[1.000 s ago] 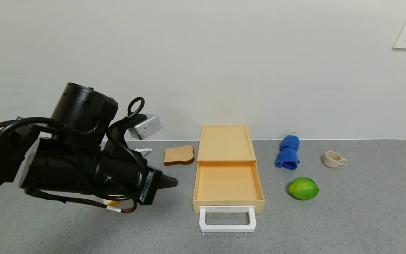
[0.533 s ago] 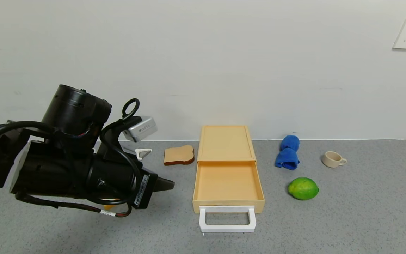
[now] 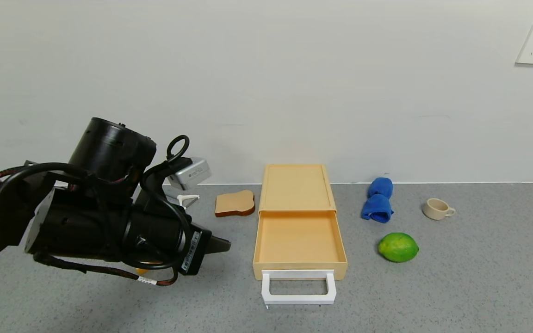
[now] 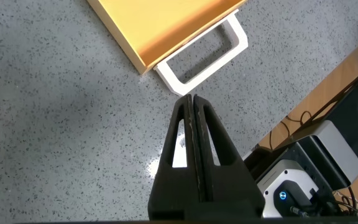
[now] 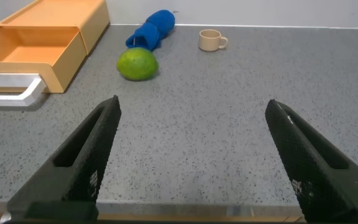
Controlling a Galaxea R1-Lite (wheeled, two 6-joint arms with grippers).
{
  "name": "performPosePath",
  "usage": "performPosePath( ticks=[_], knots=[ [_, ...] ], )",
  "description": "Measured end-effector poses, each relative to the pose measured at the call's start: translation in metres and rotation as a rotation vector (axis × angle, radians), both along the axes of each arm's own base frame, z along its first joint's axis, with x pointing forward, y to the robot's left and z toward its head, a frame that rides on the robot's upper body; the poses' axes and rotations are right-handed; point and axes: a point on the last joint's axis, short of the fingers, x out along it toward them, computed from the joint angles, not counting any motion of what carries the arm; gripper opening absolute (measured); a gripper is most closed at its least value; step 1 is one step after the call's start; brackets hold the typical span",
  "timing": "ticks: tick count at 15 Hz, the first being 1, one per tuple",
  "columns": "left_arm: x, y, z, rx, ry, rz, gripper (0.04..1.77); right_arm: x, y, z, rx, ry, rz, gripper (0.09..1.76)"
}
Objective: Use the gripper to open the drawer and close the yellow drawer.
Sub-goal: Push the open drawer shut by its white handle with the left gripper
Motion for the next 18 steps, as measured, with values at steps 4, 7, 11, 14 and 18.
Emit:
performPosePath(
  ticks=[4,7,11,14,18],
  knots=[
    [0.000,0.000,-0.001,0.002,0.006,0.002,0.11,0.000,0.000,0.000,0.000,0.000,0.000,1.71],
    [-0.002,0.000,-0.007,0.018,0.025,0.007,0.11,0.000,0.000,0.000,0.000,0.000,0.000,1.71],
    [-0.002,0.001,-0.007,0.025,0.022,0.014,0.11,0.000,0.000,0.000,0.000,0.000,0.000,1.71],
    [0.000,-0.001,-0.009,0.024,0.030,0.018,0.11,0.000,0.000,0.000,0.000,0.000,0.000,1.71],
    [0.001,-0.011,-0.007,-0.002,0.021,0.045,0.11,0.000,0.000,0.000,0.000,0.000,0.000,1.71]
  ],
)
